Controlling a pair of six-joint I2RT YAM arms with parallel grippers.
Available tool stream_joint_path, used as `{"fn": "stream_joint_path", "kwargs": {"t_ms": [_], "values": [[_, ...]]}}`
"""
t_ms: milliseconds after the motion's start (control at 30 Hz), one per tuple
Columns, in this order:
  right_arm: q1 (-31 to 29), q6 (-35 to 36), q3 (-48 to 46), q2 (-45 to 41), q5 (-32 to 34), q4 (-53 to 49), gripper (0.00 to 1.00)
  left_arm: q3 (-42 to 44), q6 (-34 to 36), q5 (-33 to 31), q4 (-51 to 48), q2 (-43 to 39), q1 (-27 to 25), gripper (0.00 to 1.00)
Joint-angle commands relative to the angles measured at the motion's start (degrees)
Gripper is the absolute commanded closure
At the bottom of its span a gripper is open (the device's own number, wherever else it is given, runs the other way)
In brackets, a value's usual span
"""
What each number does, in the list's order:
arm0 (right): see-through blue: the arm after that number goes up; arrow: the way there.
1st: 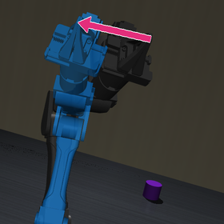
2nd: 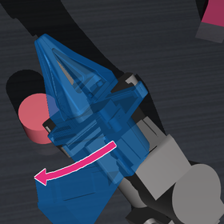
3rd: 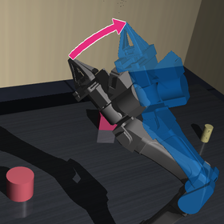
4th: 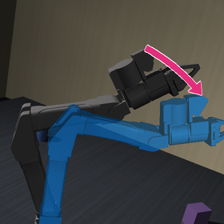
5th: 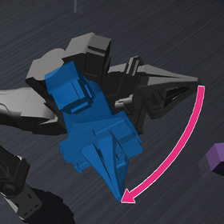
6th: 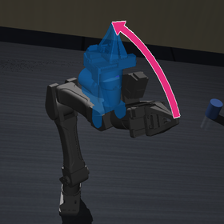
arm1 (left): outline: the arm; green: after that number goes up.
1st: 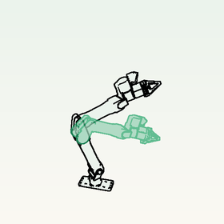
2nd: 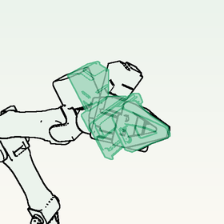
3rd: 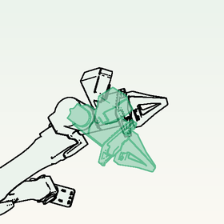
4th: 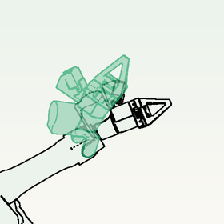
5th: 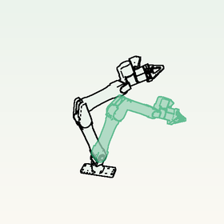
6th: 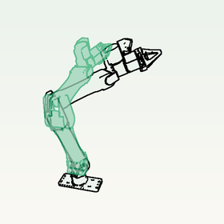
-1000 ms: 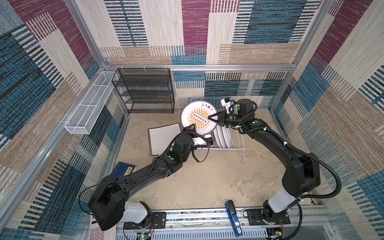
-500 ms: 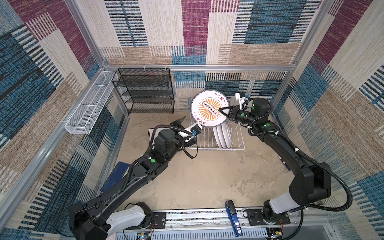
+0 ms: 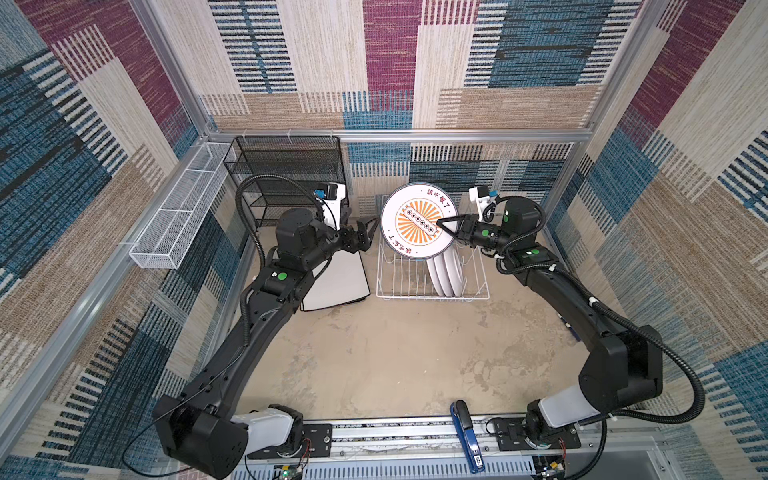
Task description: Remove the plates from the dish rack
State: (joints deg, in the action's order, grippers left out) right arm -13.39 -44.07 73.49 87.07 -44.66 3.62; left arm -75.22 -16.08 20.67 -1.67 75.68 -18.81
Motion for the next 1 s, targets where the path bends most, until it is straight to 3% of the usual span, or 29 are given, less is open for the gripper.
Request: {"fn": "stream_joint_path", "kwargs": {"t_ms": [0,167,333,500,700,867,967], "values": [[0.04,0.73,-0.15,-0.49,-1.83,4.20,1.00,-1.41,-13.05,11.10,0.93,4.20,0.65,0.10],[0.03,1.62,0.33,-0.36,-2.87,2.83,1.00,-3.56,-20.63,19.96,4.79,10.76,0.57,0.18],[0.10,1.58,0.37,0.10,-3.57,2.17,1.00,-4.12,-22.87,23.37,7.30,13.93,-0.17,0.23],[0.08,1.21,0.42,0.91,-4.81,2.20,1.00,-4.75,-24.02,25.11,7.36,16.13,-1.16,0.35],[0.10,1.18,0.43,1.61,-5.41,2.11,1.00,-4.49,-24.17,26.04,7.30,17.07,-2.28,0.59],[0.03,1.18,0.01,1.79,-5.26,1.92,1.00,-4.54,-23.25,25.24,5.40,16.69,-2.27,0.87],[0.07,1.10,-0.22,1.95,-5.33,1.93,1.00,-4.43,-23.40,25.34,5.19,16.67,-2.22,0.95]]}}
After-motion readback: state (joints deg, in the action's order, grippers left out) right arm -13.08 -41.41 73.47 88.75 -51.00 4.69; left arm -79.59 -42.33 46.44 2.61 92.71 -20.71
